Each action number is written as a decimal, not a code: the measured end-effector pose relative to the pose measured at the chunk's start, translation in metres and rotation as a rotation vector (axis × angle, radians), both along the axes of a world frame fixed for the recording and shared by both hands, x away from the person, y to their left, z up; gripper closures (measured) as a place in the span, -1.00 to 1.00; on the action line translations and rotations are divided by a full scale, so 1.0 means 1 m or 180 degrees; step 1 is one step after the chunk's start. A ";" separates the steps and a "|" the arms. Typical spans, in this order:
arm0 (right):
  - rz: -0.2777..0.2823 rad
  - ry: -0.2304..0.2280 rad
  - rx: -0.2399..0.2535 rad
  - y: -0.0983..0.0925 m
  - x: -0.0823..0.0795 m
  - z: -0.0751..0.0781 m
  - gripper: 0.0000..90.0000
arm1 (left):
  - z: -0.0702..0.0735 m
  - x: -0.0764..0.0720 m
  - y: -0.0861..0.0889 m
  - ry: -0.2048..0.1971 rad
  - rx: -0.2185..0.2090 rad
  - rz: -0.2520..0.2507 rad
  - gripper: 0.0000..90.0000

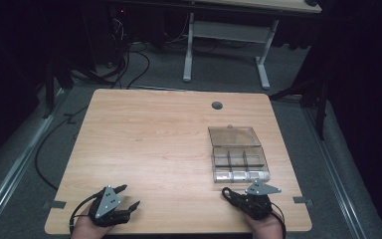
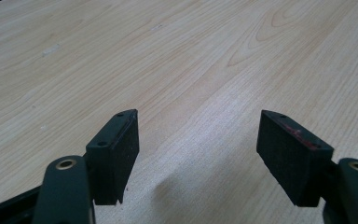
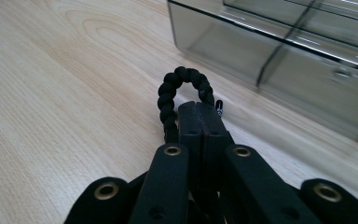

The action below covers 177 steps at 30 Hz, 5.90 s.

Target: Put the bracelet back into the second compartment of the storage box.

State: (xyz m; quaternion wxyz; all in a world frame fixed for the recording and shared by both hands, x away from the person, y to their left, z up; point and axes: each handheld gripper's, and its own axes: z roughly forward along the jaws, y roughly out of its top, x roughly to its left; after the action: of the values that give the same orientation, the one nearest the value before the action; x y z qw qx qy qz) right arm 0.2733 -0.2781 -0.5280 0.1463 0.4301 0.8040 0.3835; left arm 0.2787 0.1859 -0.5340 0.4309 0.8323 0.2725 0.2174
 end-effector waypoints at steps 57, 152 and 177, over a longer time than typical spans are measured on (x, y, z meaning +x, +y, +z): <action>-0.0567 0.0593 -0.0634 -0.024 0.005 0.025 0.35 | 0.000 -0.001 0.002 -0.0002 -0.0061 -0.0006 -0.33; 0.0225 0.1680 -0.1560 0.029 0.056 0.051 0.59 | 0.000 -0.001 0.002 0.0002 -0.0056 -0.0028 -0.34; 0.0132 0.1658 -0.1484 -0.006 0.064 0.095 0.59 | 0.000 0.000 0.002 0.0032 -0.0055 -0.0013 -0.34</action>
State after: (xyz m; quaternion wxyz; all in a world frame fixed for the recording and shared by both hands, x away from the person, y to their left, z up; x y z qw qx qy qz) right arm 0.3372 -0.2839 -0.4326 0.0227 0.4521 0.8890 0.0698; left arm 0.2789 0.1876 -0.5338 0.4371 0.8302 0.2749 0.2100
